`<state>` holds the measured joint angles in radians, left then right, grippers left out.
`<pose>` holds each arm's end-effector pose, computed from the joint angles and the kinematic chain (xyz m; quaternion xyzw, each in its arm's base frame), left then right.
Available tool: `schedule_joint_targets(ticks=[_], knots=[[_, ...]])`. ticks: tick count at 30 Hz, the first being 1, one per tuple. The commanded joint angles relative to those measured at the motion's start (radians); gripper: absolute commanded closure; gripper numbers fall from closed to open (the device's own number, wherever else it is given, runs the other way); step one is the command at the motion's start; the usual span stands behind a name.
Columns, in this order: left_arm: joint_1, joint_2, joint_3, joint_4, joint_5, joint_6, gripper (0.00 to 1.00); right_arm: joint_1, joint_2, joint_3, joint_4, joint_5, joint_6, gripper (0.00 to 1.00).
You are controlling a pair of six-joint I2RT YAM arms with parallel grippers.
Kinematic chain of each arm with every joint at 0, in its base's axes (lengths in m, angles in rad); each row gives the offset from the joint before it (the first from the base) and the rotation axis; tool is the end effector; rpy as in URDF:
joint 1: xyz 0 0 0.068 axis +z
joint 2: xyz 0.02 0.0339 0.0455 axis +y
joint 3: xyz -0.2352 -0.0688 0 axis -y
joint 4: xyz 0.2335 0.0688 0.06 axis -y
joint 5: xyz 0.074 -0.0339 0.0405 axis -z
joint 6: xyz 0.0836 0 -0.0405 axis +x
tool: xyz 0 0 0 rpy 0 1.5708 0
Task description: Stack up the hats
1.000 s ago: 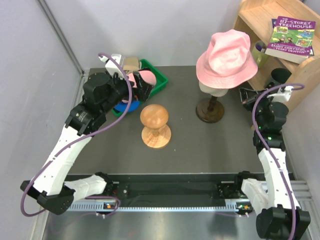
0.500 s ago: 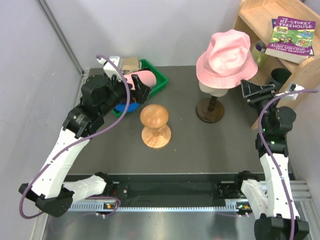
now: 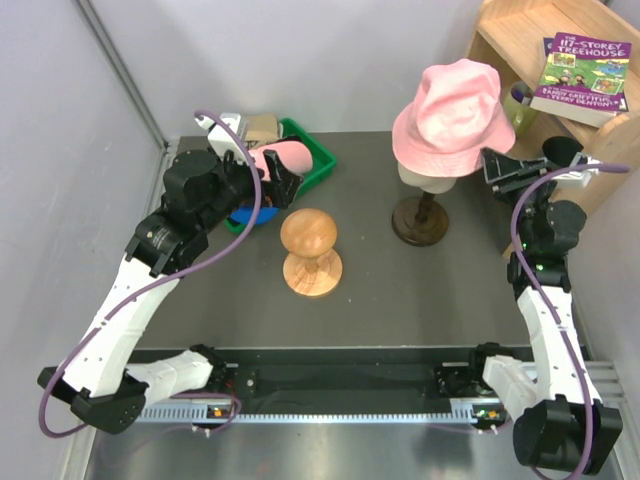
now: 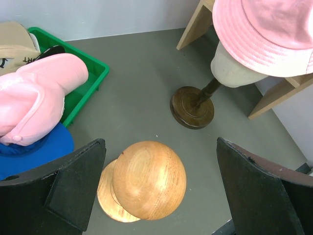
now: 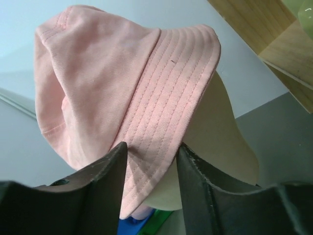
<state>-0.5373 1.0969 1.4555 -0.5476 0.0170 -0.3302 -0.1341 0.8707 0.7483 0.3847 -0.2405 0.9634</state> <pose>0.2270 -0.1369 0.4313 0.0850 0.7660 -0.2737 0.5754 0.2578 -0.0147 0.3647 0.2339 0.5651 0.3842 0.6916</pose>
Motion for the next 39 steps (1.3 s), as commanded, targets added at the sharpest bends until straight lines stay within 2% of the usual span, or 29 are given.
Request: schedule_joint_targets(ticks=[1,3,7,8,16,25,32,33,36,37,39], knots=[[0.002,-0.005,0.011,0.018,-0.005,0.023,0.01,-0.016,-0.007,0.042,0.077,0.009,-0.009,0.65],[0.002,-0.002,0.014,0.017,0.000,0.026,0.01,-0.016,0.002,0.037,0.077,0.018,-0.011,0.73],[0.002,0.003,0.019,0.012,0.001,0.031,0.01,-0.016,0.016,0.034,0.046,0.052,-0.018,0.97],[0.002,0.003,0.017,0.011,0.003,0.033,0.01,-0.016,0.019,0.033,0.033,0.059,-0.022,1.00],[0.002,-0.005,0.009,0.002,0.001,0.033,0.01,-0.016,0.024,-0.010,-0.081,0.197,0.020,1.00],[0.002,-0.012,-0.004,-0.003,-0.005,0.036,0.01,-0.007,0.066,-0.018,-0.196,0.214,0.058,1.00],[0.002,-0.015,-0.014,-0.012,-0.008,0.034,0.01,0.014,0.068,-0.014,-0.207,0.214,0.043,1.00],[0.002,-0.014,-0.014,-0.014,-0.009,0.031,0.01,0.016,0.064,-0.009,-0.211,0.219,0.026,0.99],[0.002,-0.019,-0.017,-0.023,-0.043,0.022,0.01,0.018,0.028,0.011,-0.248,0.231,-0.017,0.77],[0.003,-0.019,-0.015,-0.026,-0.051,0.019,0.01,0.018,0.001,0.025,-0.272,0.234,-0.029,0.58],[0.003,-0.017,-0.012,-0.034,-0.071,0.011,0.01,0.018,-0.035,0.034,-0.344,0.271,-0.070,0.45]])
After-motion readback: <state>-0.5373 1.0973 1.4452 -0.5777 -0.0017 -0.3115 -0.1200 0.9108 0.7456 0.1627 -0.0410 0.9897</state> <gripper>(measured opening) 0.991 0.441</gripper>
